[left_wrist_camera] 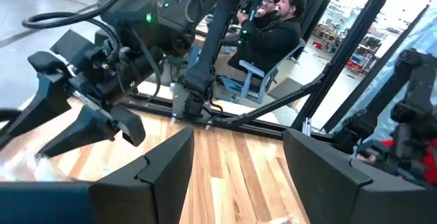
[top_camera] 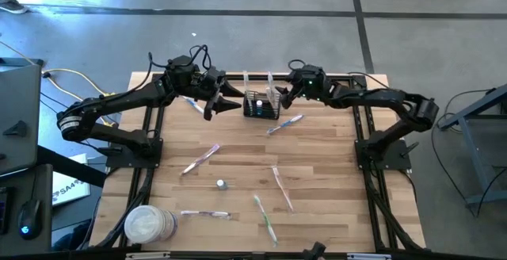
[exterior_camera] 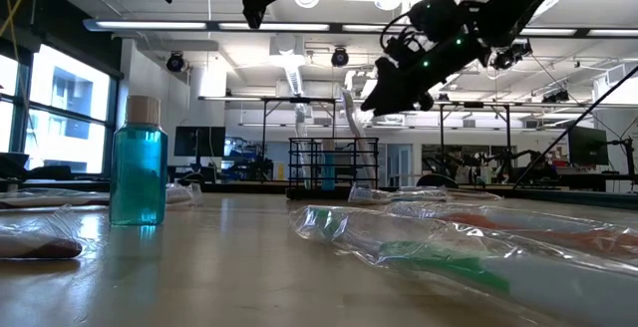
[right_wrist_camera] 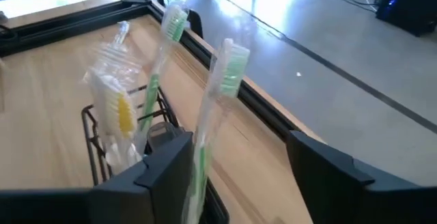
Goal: Pick & Place toothbrushing station
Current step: Put the blue mouthwash into the mesh organizer
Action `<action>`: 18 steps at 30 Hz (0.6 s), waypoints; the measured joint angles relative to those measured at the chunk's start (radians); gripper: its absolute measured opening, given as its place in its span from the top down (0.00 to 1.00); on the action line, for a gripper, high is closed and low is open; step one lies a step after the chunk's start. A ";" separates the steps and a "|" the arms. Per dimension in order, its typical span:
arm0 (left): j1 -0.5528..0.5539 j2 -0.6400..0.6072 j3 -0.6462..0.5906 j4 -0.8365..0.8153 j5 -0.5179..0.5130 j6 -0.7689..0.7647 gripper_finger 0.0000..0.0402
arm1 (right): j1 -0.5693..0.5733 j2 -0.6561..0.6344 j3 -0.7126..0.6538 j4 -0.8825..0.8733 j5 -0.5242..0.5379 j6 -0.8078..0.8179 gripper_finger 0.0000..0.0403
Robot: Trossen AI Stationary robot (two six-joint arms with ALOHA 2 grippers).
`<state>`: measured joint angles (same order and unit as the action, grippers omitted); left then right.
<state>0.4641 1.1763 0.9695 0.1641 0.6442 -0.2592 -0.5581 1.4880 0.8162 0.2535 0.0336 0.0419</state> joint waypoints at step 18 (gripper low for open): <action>-0.002 -0.141 0.057 -0.040 0.105 0.146 0.44 | 0.004 -0.367 0.000 -0.216 -0.034 0.066 0.41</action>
<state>0.4622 1.0356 1.0263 0.1244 0.7492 -0.1137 -0.5541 1.1207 0.8158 0.0377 0.0000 0.1074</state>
